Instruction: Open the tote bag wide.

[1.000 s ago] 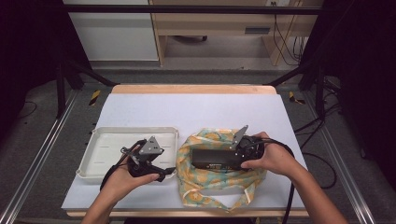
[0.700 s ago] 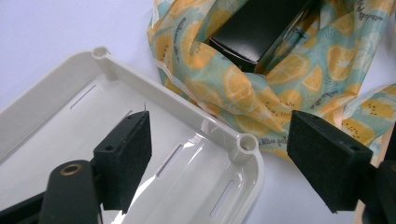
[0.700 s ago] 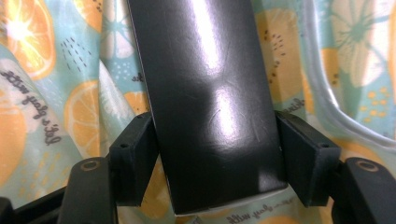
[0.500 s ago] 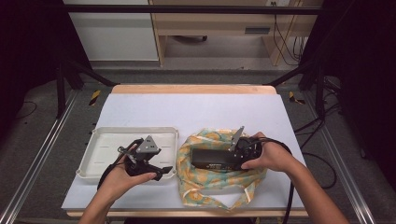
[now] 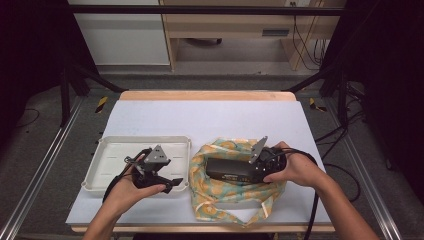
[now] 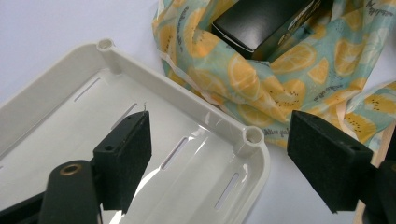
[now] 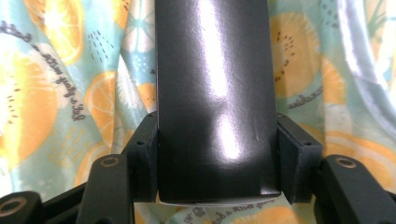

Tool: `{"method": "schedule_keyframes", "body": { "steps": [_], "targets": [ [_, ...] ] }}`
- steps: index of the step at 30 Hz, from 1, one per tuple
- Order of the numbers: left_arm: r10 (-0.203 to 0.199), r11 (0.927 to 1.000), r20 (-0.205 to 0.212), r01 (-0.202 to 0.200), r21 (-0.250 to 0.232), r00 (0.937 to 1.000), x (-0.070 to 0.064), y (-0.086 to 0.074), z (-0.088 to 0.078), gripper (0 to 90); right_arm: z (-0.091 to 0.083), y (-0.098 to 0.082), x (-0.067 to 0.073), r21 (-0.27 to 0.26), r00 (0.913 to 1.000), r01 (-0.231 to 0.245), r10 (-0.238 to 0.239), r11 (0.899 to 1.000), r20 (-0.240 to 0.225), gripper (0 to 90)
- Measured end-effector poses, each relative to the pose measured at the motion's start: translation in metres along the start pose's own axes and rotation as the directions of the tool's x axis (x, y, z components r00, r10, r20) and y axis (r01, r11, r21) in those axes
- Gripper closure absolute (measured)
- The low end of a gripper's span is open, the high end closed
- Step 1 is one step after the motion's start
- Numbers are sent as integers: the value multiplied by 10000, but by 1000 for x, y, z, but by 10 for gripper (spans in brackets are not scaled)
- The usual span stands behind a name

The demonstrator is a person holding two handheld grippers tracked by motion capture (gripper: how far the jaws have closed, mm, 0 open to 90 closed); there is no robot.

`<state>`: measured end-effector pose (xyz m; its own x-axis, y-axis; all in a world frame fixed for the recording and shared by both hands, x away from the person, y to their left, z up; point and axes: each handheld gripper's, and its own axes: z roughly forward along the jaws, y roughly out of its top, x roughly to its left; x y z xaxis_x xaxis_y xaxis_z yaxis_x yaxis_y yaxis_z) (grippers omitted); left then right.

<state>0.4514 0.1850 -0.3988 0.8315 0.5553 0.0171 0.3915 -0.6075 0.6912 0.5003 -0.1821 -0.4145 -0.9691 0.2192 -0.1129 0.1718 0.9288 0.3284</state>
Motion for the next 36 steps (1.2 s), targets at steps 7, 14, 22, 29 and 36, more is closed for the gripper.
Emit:
{"method": "schedule_keyframes", "body": {
  "steps": [7, 14, 22, 29, 36],
  "targets": [
    [8, 10000, 14, -8, 59, 10000, 1, -1, 0, 219, -16, -4, 4, -476, 9999, -20, 25, 9989, 105, 435],
    [547, 9969, 185, -556, 564, 9983, -4, 4, 7, 213, -30, -9, 8, -1068, 9995, -133, 163, 9942, 272, 436],
    [1645, 9713, 535, -1712, 1649, 9849, -7, 17, 23, 175, -38, -11, 10, -1301, 9994, -22, 67, 9915, 339, 436],
    [1881, 9605, 685, -1981, 1954, 9798, -2, 24, 23, 146, -42, -13, 9, -1490, 9993, -41, 97, 9888, 369, 437],
    [2182, 9472, 861, -2322, 2211, 9721, 4, 31, 20, 117, -46, -11, 9, -1686, 9989, 65, 15, 9857, 472, 437]
  ]
}}
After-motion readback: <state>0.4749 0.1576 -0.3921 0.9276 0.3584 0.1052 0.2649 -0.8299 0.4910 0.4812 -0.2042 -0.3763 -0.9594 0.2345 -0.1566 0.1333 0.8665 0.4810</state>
